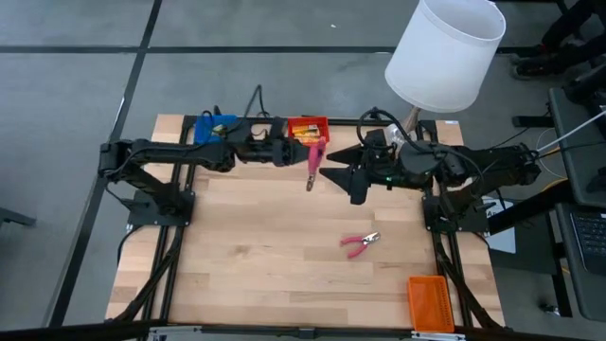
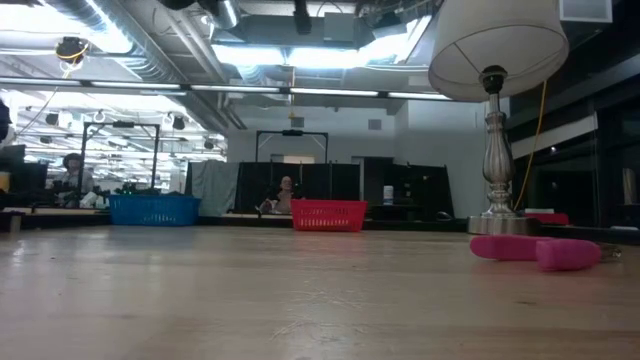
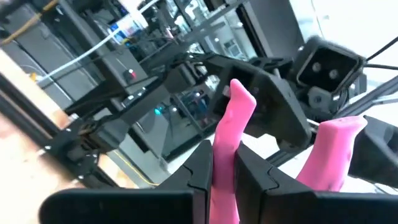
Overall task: Pick & Place School Supplies
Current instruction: Put the pink hole puncher into the orange bin
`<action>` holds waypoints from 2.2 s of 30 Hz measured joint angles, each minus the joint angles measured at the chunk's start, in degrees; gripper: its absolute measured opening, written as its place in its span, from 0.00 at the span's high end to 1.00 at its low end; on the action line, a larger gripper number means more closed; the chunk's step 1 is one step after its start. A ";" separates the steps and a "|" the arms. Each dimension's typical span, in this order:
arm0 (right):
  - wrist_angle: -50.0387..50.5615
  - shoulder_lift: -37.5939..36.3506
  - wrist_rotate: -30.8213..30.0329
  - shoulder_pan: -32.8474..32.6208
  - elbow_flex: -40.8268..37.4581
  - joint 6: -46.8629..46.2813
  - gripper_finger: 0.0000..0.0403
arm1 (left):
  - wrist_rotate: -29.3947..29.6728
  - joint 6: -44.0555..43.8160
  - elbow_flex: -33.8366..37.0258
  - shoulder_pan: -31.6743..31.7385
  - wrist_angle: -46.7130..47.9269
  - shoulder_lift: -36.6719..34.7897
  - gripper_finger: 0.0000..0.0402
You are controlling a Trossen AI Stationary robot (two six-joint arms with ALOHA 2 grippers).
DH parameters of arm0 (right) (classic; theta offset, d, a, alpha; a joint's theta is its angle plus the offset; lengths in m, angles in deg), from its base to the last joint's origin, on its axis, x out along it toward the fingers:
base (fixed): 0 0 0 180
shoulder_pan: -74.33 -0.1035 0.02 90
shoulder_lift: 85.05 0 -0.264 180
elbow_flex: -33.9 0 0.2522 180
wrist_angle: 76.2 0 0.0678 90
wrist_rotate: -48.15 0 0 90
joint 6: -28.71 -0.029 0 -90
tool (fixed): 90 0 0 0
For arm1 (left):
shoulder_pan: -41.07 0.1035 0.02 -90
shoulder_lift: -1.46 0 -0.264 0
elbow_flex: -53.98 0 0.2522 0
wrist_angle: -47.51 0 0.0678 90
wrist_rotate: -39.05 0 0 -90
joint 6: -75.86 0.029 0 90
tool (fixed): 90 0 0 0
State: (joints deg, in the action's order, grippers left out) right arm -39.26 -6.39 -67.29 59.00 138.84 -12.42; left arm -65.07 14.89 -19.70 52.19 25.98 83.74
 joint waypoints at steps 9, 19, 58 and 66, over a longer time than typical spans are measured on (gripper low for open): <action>0.15 1.09 0.83 1.13 0.01 -0.28 0.23 | -0.75 -0.42 -3.26 -1.35 -0.54 3.19 0.93; 0.14 2.21 1.40 2.98 0.00 -1.59 0.23 | -0.73 -0.42 -3.28 -1.71 -0.53 3.17 0.93; 13.87 2.27 5.26 0.52 0.02 -17.25 0.90 | -3.29 39.26 -3.28 13.13 30.53 -9.67 0.55; 45.87 7.09 19.07 -13.03 -0.17 -35.31 0.90 | 0.13 48.85 -3.28 16.17 50.21 -18.33 0.58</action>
State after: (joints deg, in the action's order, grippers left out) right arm 6.62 0.69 -48.22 45.97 138.67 -47.72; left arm -64.95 63.75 -22.98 68.36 76.20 65.41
